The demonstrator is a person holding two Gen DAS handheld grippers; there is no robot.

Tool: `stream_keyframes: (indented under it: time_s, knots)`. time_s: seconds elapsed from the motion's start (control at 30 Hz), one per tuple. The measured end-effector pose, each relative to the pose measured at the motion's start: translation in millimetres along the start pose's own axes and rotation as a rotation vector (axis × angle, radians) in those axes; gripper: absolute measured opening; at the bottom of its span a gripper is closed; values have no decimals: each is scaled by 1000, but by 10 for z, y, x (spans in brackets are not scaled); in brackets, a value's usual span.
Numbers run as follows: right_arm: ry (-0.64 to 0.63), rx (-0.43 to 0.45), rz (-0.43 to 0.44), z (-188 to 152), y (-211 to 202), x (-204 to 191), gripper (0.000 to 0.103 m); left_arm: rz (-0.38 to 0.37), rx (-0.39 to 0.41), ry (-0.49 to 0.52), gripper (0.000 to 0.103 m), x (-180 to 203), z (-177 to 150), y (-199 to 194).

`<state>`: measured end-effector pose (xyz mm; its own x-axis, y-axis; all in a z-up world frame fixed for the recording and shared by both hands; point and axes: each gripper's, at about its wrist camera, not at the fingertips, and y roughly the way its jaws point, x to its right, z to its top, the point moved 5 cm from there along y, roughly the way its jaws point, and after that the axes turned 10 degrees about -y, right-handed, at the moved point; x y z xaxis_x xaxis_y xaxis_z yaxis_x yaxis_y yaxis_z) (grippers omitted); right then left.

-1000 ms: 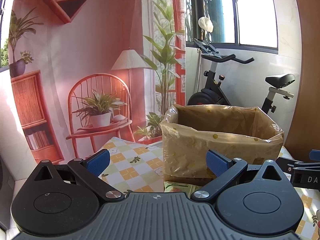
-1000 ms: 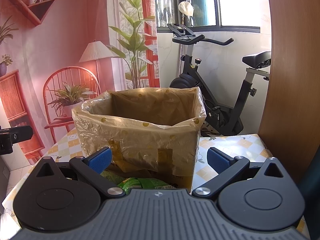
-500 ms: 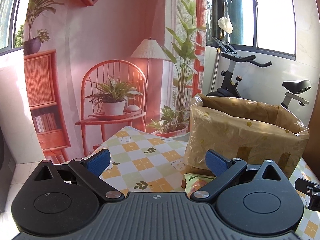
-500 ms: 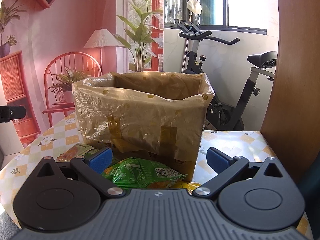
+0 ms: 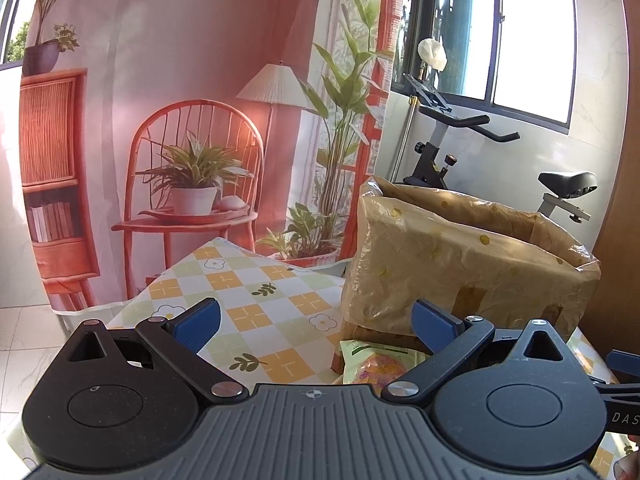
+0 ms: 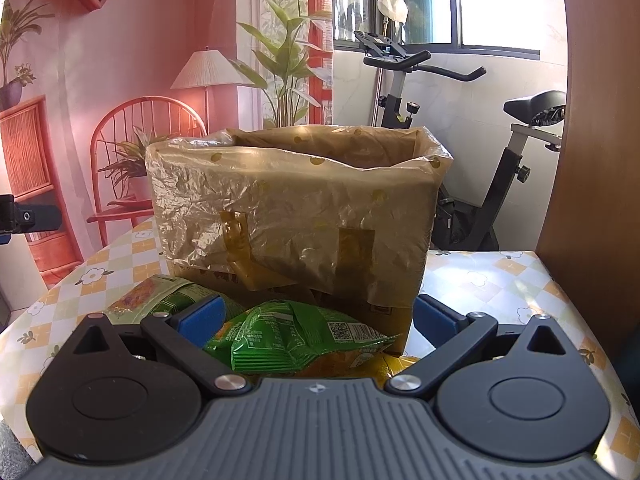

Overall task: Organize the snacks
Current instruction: 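Move both grippers down toward the green snack bags beside the box, then grasp the green candy bag with the left gripper while the right grasps the green chip bag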

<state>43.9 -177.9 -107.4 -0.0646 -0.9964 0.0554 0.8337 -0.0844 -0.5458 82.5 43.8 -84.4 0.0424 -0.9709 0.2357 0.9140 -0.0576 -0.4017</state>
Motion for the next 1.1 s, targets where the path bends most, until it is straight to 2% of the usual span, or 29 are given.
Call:
stream_keyframes:
  time_s: [0.13, 0.37, 0.47, 0.77, 0.87, 1.1]
  knots:
    - [44, -15, 7, -5, 85, 31, 102, 7, -2, 83, 102, 62, -26, 167]
    - [44, -52, 1, -41, 243, 62, 102, -97, -107, 240, 102, 297, -266, 586]
    - [59, -59, 6, -45, 291, 96, 102, -156, -165, 277, 102, 383, -387, 743]
    - [92, -79, 31, -56, 370, 145, 102, -208, -325, 262, 102, 372, -645, 1088]
    - [103, -87, 42, -71, 392, 150, 102, -224, -348, 244, 103, 333, -717, 1121]
    - [122, -110, 71, -129, 446, 121, 102, -209, -375, 231, 103, 345, -822, 1165]
